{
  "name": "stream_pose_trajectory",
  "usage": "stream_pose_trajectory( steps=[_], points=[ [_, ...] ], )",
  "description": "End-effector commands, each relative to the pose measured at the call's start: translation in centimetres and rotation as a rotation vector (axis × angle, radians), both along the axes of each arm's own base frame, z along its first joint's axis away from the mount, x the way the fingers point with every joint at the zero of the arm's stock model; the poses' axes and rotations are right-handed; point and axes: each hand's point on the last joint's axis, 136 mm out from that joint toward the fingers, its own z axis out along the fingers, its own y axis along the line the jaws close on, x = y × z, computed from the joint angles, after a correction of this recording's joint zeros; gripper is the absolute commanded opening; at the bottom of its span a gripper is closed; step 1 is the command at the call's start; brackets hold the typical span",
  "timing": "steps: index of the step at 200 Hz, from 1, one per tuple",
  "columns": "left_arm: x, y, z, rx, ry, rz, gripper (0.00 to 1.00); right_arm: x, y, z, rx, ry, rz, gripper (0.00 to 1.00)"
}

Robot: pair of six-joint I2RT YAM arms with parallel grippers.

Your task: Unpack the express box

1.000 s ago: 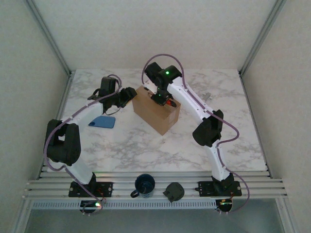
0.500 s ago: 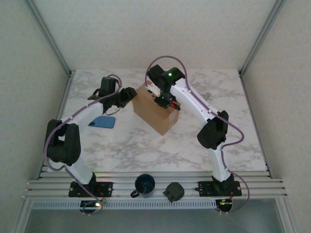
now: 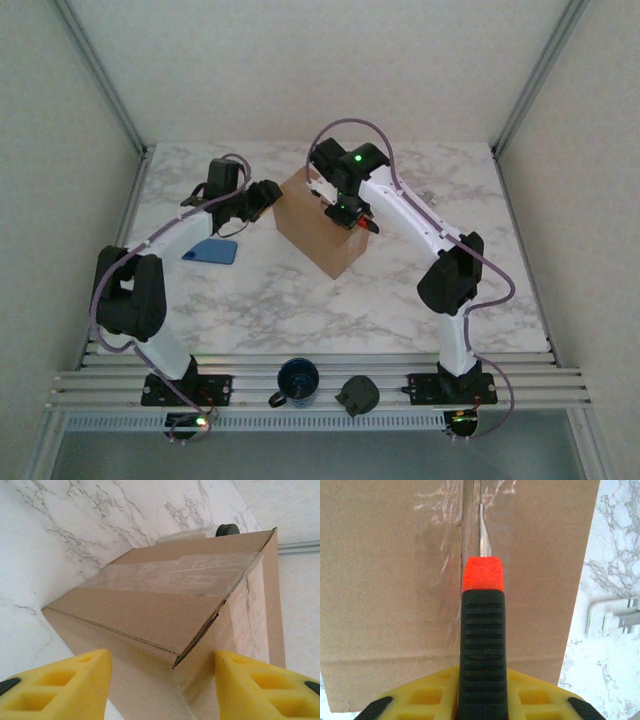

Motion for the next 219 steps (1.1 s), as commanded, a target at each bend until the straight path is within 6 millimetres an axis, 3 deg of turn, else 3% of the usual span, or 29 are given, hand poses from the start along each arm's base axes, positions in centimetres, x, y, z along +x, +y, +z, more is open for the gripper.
stream_pose_trajectory(
  steps=[1, 219],
  points=[
    [-1.6, 2.9, -5.4, 0.109, 0.159, 0.087, 0.54, -3.1, -4.0, -0.6, -0.146, 0.115, -0.039, 0.00],
    [-1.0, 3.9, -6.0, 0.122, 0.173, 0.118, 0.53, -9.1, -6.1, -0.6, -0.129, 0.180, -0.032, 0.00]
  ],
)
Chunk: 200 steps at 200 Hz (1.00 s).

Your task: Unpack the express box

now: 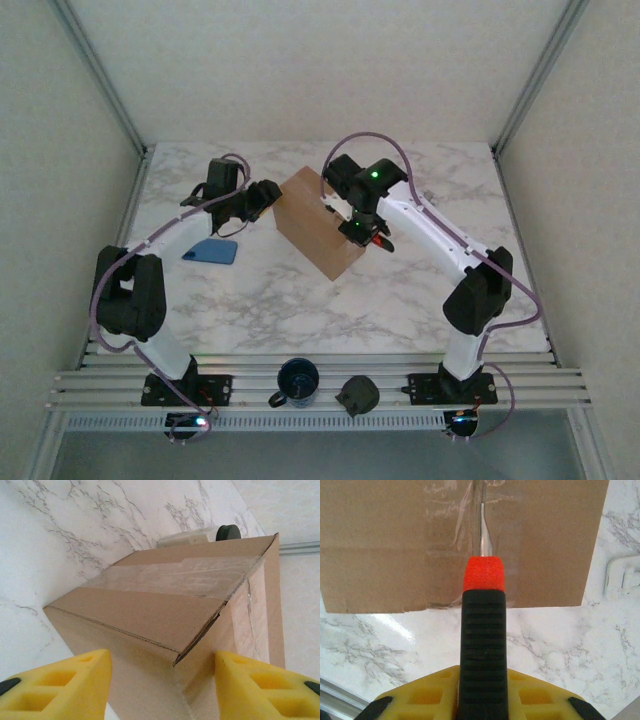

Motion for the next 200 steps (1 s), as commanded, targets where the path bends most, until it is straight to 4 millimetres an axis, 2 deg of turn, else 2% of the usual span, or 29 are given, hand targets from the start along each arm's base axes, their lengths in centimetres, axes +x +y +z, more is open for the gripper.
stream_pose_trajectory(
  steps=[1, 44, 50, 88, 128, 153, 200],
  points=[
    [-1.0, 3.7, -6.0, 0.121, 0.172, 0.116, 0.53, -4.4, -3.2, -0.6, -0.121, 0.155, 0.002, 0.00],
    [-1.0, 3.9, -6.2, 0.128, 0.178, 0.124, 0.53, -5.1, -4.0, -0.2, -0.124, 0.154, -0.018, 0.00],
    [-1.0, 3.9, -6.2, 0.129, 0.178, 0.124, 0.53, -5.7, -3.4, -0.2, -0.124, 0.152, 0.005, 0.00],
    [-0.9, 4.0, -6.4, 0.133, 0.182, 0.135, 0.53, -6.7, -3.2, -0.2, -0.131, 0.160, -0.015, 0.00],
    [-1.0, 4.1, -6.7, 0.126, 0.188, 0.149, 0.53, -7.8, -4.0, -0.4, -0.142, 0.166, -0.072, 0.00],
    [-1.0, 4.1, -6.6, 0.107, 0.185, 0.170, 0.50, -7.3, -4.5, 0.0, -0.138, 0.108, -0.148, 0.00],
    [-1.3, 3.4, -6.7, 0.074, 0.185, 0.181, 0.49, -7.7, -3.1, -0.8, -0.039, 0.095, -0.228, 0.00]
  ],
)
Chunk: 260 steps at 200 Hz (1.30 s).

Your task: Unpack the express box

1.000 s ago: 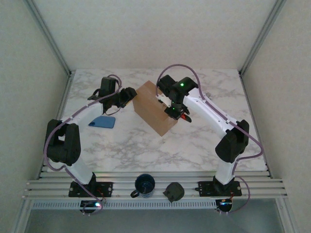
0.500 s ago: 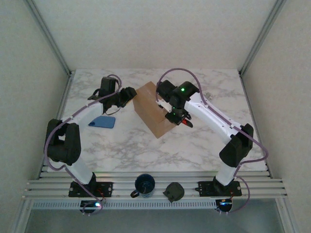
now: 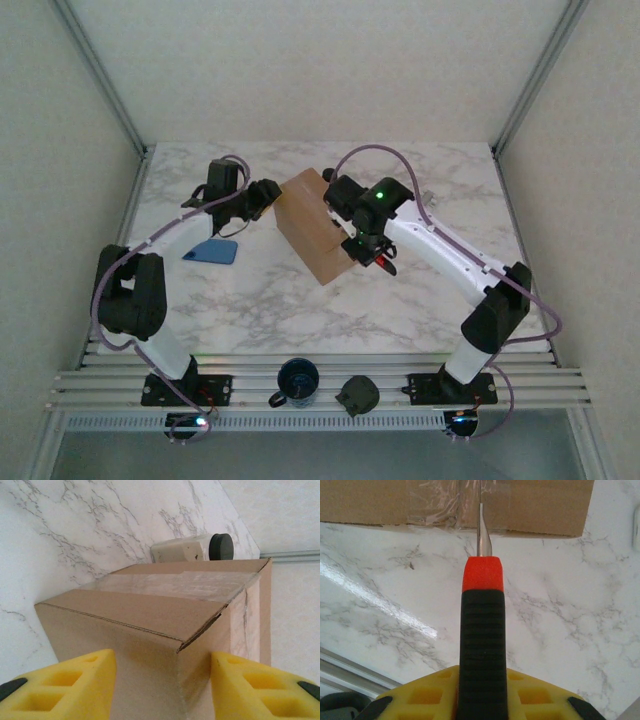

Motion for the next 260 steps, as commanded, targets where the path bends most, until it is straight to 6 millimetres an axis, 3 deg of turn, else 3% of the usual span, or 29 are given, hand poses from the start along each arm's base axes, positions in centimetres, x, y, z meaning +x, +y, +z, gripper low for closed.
stream_pose_trajectory(
  steps=[1, 74, 149, 189, 221, 246, 260],
  points=[
    [-1.8, 3.5, -6.7, 0.116, 0.198, 0.146, 0.49, -3.1, -2.3, -0.9, -0.069, 0.096, -0.069, 0.00],
    [-2.2, 3.1, -7.1, 0.067, 0.196, 0.187, 0.48, -4.8, -1.2, -0.6, 0.017, 0.114, -0.007, 0.00],
    [-2.0, 3.1, -7.5, 0.060, 0.198, 0.214, 0.48, -6.7, -1.9, -1.0, 0.048, 0.148, -0.024, 0.00],
    [-1.9, 2.7, -7.0, 0.054, 0.190, 0.199, 0.48, -6.0, -2.4, -0.2, 0.069, 0.074, -0.060, 0.00],
    [-0.9, 0.9, -3.3, 0.051, 0.123, 0.116, 0.50, -2.9, -2.1, 0.4, 0.142, -0.051, -0.224, 0.00],
    [0.2, 0.0, 1.9, 0.069, 0.026, 0.068, 0.55, -0.7, -4.2, 0.6, 0.100, -0.162, -0.449, 0.00],
    [0.8, 0.6, 4.8, 0.111, -0.024, 0.075, 0.57, -0.3, -5.2, 1.0, 0.094, -0.224, -0.535, 0.00]
  ],
)
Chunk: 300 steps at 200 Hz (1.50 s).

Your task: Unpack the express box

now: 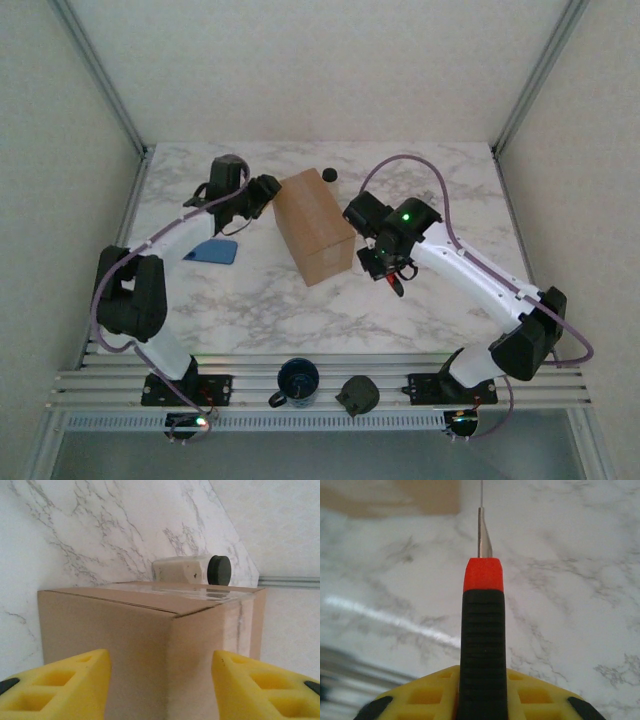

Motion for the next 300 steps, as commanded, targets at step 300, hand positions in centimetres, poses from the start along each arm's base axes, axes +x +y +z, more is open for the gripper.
stream_pose_trajectory(
  steps=[300],
  points=[
    [2.4, 2.8, -4.8, 0.414, 0.004, -0.146, 0.51, 11.1, 3.5, -5.0, 0.193, -0.197, -0.402, 0.00]
  ],
)
